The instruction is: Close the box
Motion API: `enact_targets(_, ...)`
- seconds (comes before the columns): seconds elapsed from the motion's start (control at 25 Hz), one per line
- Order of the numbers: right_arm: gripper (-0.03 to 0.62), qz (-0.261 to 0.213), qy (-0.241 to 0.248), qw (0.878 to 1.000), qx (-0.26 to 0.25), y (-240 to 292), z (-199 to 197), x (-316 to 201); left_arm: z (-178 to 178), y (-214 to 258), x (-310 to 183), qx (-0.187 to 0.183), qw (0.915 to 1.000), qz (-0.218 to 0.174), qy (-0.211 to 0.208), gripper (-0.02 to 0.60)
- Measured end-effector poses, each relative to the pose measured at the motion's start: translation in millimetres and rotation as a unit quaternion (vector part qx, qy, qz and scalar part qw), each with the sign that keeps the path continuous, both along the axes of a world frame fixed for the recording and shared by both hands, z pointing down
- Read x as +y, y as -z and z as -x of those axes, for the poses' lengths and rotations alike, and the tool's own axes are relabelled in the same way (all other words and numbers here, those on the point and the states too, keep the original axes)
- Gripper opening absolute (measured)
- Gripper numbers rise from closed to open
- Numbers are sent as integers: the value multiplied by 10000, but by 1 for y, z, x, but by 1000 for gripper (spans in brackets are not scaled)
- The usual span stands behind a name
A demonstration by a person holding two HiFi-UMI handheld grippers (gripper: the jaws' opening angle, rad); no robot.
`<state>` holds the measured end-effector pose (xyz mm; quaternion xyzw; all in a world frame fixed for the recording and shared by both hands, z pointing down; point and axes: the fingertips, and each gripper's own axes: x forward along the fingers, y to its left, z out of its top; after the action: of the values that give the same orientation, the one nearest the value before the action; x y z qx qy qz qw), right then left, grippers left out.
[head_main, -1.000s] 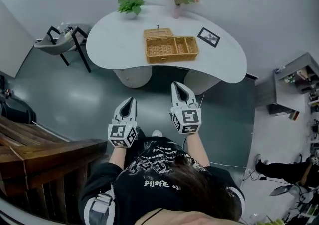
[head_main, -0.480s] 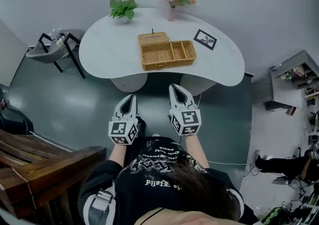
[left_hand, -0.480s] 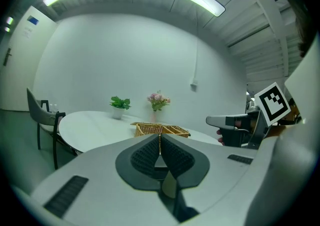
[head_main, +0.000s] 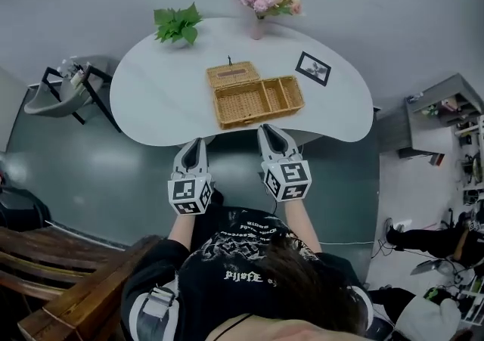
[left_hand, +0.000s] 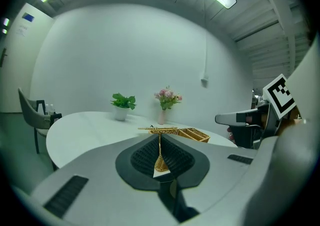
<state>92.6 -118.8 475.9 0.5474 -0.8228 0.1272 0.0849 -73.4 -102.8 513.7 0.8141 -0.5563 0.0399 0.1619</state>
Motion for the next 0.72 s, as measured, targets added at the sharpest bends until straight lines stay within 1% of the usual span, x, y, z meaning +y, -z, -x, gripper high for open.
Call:
enact_targets(0.16,54,274,-126,9995,116,-10,9,-36,17,12,-41,58,9995,-297,119,28)
enact_targets(0.2,54,310,-150,9993,135,-11,11,-44,20,14,-50,59,9994,-322,114,28)
enact_targets(0.32,54,415,-265,9987,129,-10,17,-68,27,15,-77,38,9997,-229,-33,28)
enact_targets(0.52,52,801,-400,9959,86,-21,28,-104,41,12,-117,-5,9997,-109,-226,28)
enact_targets(0.72,54,838,-594,9947,-26,-17,37,-136,51,8,-140,-22,9987,-34,-504,28)
